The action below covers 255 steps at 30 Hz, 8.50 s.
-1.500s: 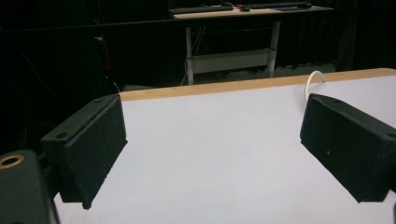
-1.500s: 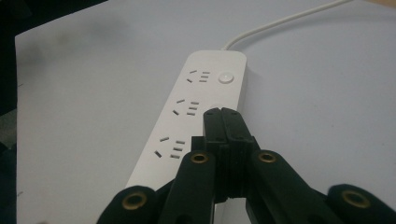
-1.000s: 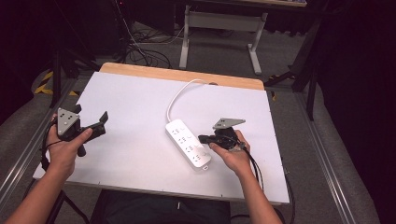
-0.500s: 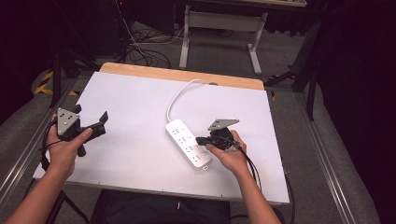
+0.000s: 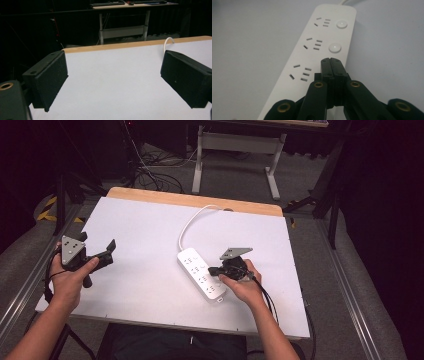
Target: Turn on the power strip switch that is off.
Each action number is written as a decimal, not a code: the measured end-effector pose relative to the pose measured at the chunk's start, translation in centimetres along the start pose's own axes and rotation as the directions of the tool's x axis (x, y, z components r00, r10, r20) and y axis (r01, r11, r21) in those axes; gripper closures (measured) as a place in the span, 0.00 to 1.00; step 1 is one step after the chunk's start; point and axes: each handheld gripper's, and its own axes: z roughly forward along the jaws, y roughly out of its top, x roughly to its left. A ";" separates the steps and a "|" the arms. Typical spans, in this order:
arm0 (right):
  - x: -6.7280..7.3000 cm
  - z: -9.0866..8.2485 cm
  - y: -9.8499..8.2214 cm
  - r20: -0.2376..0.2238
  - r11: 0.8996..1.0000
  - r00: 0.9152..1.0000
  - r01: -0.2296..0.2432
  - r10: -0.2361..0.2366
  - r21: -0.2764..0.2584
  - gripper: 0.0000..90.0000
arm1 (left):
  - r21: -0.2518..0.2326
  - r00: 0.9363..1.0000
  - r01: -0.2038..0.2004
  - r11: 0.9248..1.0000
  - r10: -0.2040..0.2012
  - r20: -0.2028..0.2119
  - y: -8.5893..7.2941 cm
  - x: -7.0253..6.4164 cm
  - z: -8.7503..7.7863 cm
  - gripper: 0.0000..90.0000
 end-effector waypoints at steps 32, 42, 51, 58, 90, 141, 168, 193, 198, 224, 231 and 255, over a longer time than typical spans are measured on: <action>1.2 0.4 0.4 0.074 0.998 0.997 0.000 -0.004 0.056 1.00 | 0.004 1.000 -0.002 1.000 0.002 -0.003 -0.1 -0.1 -0.1 0.09; 1.6 0.9 0.9 0.097 0.997 0.995 0.016 -0.024 0.077 1.00 | 0.002 1.000 -0.003 1.000 0.003 -0.003 0.0 -0.1 -0.1 0.09; 1.3 0.8 0.8 0.082 0.998 0.997 0.000 -0.006 0.070 1.00 | 0.004 1.000 0.001 1.000 -0.001 -0.004 -0.1 0.1 -0.2 0.09; 1.3 0.8 0.8 0.081 0.997 0.997 0.004 -0.010 0.071 1.00 | 0.005 1.000 -0.002 1.000 0.002 -0.004 -0.1 0.0 -0.2 0.09; 1.4 0.8 0.8 0.087 0.997 0.996 0.002 -0.008 0.072 1.00 | 0.010 1.000 -0.001 1.000 0.001 -0.002 -0.1 -0.1 -0.1 0.09; 1.5 0.2 0.9 0.063 1.000 0.998 0.022 -0.022 0.004 1.00 | 0.010 1.000 -0.007 1.000 0.007 0.012 -0.1 -0.2 0.1 0.09; 0.6 -2.7 0.9 0.066 0.966 0.998 0.003 0.014 -0.258 1.00 | 0.013 1.000 -0.007 1.000 0.006 0.009 -0.1 -0.1 0.1 0.09; 0.4 -6.4 -0.8 0.071 0.921 0.996 -0.018 0.049 -0.389 1.00 | 0.009 1.000 0.002 1.000 -0.002 0.006 -0.1 0.0 0.1 0.09; 0.3 -6.8 -0.9 0.075 0.914 0.996 -0.014 0.048 -0.407 1.00 | 0.009 1.000 0.000 1.000 0.000 0.008 -0.1 -0.1 0.1 0.09; 0.1 -7.8 -1.3 0.126 0.873 0.987 -0.027 0.101 -0.487 0.56 | 0.009 1.000 -0.001 1.000 0.001 0.008 0.0 0.0 0.1 0.09; -0.1 -8.3 -1.4 0.126 0.847 0.980 -0.063 0.152 -0.528 0.31 | 0.009 1.000 0.000 1.000 0.000 0.009 0.0 -0.1 0.1 0.09; -0.1 -8.9 -1.7 0.123 0.822 0.982 -0.050 0.145 -0.567 0.05 | 0.002 1.000 -0.002 1.000 0.002 0.016 0.0 -0.2 -0.1 0.09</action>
